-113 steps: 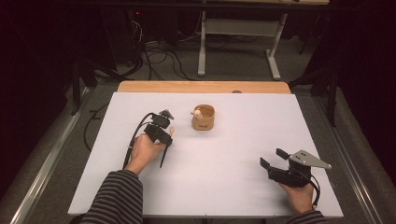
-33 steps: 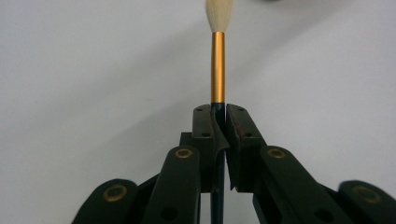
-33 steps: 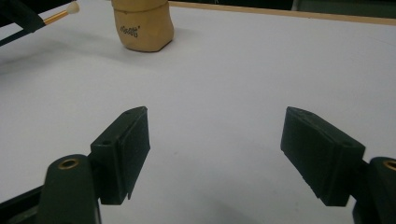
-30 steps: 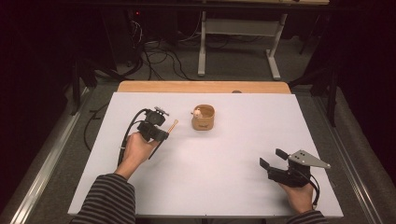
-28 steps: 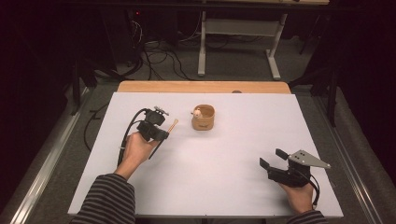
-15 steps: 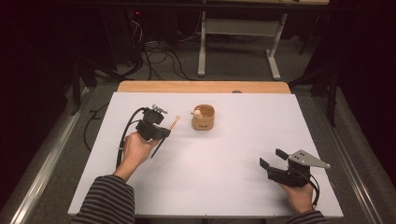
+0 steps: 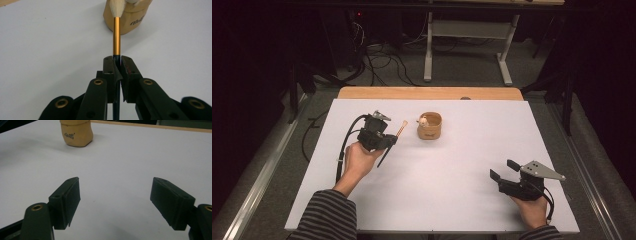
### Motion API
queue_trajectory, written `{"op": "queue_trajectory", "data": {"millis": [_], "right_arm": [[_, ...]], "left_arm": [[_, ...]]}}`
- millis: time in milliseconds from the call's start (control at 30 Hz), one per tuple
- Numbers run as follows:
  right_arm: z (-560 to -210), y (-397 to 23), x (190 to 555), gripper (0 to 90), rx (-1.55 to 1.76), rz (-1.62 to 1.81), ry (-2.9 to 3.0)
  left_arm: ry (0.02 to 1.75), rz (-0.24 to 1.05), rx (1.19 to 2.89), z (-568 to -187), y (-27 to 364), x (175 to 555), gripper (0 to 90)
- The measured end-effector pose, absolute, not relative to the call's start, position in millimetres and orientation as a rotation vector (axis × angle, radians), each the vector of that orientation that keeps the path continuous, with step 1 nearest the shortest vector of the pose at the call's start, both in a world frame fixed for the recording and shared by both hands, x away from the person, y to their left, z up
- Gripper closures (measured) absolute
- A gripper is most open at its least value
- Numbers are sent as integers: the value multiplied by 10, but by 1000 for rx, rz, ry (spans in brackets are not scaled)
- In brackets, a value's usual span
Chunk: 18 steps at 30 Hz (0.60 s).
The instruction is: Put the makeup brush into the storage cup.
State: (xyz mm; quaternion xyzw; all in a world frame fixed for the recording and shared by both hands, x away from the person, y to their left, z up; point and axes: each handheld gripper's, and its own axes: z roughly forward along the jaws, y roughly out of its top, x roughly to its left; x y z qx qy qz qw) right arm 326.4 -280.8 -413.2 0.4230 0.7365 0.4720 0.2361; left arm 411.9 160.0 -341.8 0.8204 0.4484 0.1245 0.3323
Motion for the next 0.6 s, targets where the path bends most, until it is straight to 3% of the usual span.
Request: {"op": "queue_trajectory", "data": {"millis": [600], "right_arm": [[-4140, -2800, 3270, 257, 1167, 1293, 2026]], "left_arm": [[1099, 342, 2085, -3298, 1531, 4084, 832]]}}
